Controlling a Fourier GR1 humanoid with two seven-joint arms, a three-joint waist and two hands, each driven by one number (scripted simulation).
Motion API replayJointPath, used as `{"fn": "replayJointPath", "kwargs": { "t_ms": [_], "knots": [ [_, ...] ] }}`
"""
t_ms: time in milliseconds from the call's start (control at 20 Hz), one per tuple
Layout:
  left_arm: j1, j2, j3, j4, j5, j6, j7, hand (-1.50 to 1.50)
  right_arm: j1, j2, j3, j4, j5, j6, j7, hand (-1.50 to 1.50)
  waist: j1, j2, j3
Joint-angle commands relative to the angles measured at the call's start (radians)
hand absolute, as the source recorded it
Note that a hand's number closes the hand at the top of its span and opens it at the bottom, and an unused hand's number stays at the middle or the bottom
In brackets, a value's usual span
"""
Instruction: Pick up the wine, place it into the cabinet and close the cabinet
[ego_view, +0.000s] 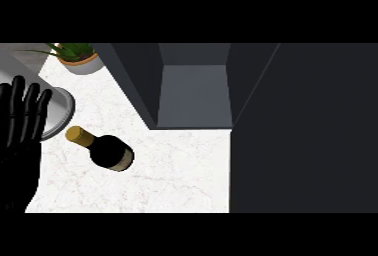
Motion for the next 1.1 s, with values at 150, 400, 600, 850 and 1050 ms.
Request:
{"fn": "replayJointPath", "kwargs": {
  "t_ms": [150, 400, 600, 850, 1050],
  "knots": [
    [-0.063, 0.102, 0.049, 0.039, 0.213, -0.207, -0.017, -1.5, 0.125, 0.004, -0.019, -0.003, -0.018, 0.033, -0.082, -1.5, 0.002, -0.018, 0.008],
    [-0.086, 0.123, 0.047, 0.119, 0.438, -0.299, 0.125, -1.5, 0.192, 0.032, 0.121, -0.142, -0.173, 0.105, 0.145, -1.5, -0.007, -0.021, 0.007],
    [-0.075, 0.143, 0.044, -0.026, 0.521, -0.242, 0.287, -1.5, 0.304, 0.043, 0.199, -0.332, -0.144, 0.071, 0.245, -1.5, 0.002, -0.024, 0.008],
    [-0.181, 0.221, 0.156, -0.009, 0.666, -0.209, 0.4, -1.5, 0.257, 0.021, 0.212, -0.48, -0.154, 0.027, 0.433, -1.5, 0.002, -0.02, 0.007],
    [-0.132, 0.178, 0.113, -0.137, 0.607, -0.136, 0.448, -1.5, 0.252, 0.068, 0.336, -0.454, -0.029, -0.006, 0.42, -1.5, 0.006, -0.02, 0.007]
  ]
}}
